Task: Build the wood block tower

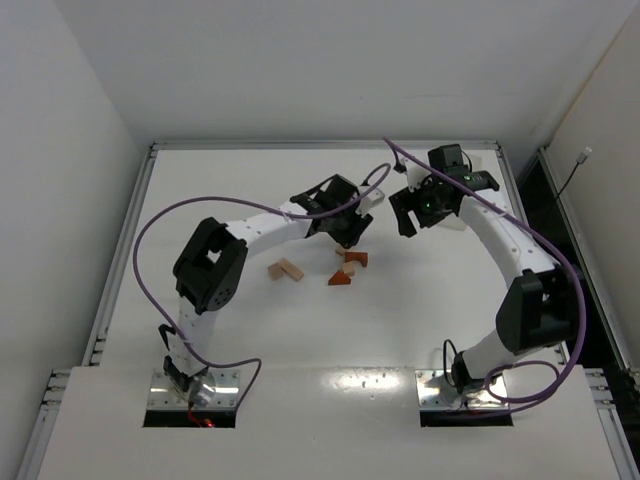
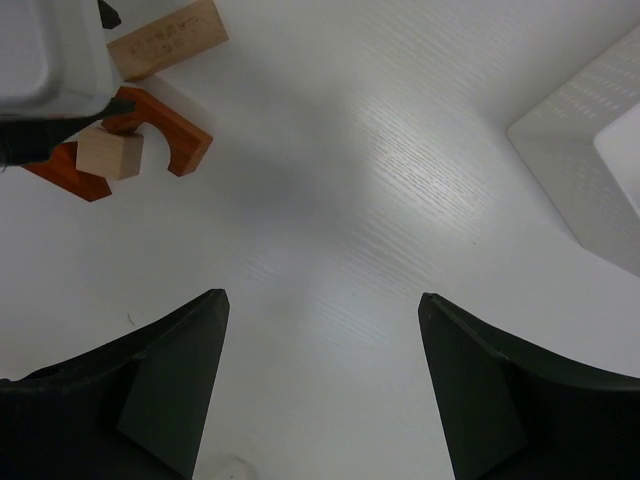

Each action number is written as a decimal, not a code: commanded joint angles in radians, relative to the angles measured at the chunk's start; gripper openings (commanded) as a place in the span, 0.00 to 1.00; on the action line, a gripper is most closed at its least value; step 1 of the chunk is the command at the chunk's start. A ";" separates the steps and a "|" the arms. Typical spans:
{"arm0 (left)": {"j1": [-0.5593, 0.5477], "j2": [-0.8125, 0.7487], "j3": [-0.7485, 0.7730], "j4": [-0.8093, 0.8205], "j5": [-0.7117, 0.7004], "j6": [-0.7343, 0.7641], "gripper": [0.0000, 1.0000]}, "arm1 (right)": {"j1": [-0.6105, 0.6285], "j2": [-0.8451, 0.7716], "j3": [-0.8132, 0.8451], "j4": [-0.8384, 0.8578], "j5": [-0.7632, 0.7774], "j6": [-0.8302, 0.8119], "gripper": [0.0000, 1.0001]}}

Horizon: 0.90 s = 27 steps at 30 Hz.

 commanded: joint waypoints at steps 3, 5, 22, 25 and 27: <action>0.005 -0.048 -0.029 0.033 -0.042 -0.006 0.40 | -0.007 -0.046 -0.001 0.020 -0.011 -0.007 0.74; 0.014 -0.028 0.000 0.004 -0.051 -0.024 0.40 | -0.016 -0.046 -0.001 0.020 -0.011 -0.007 0.74; 0.003 0.147 0.148 -0.062 -0.102 -0.052 0.43 | -0.072 -0.056 -0.012 0.039 0.056 0.026 0.74; 0.003 0.184 0.161 -0.073 -0.111 -0.052 0.43 | -0.097 -0.056 -0.012 0.039 0.056 0.026 0.74; 0.003 0.184 0.170 -0.073 -0.111 -0.052 0.43 | -0.108 -0.056 -0.012 0.039 0.056 0.026 0.74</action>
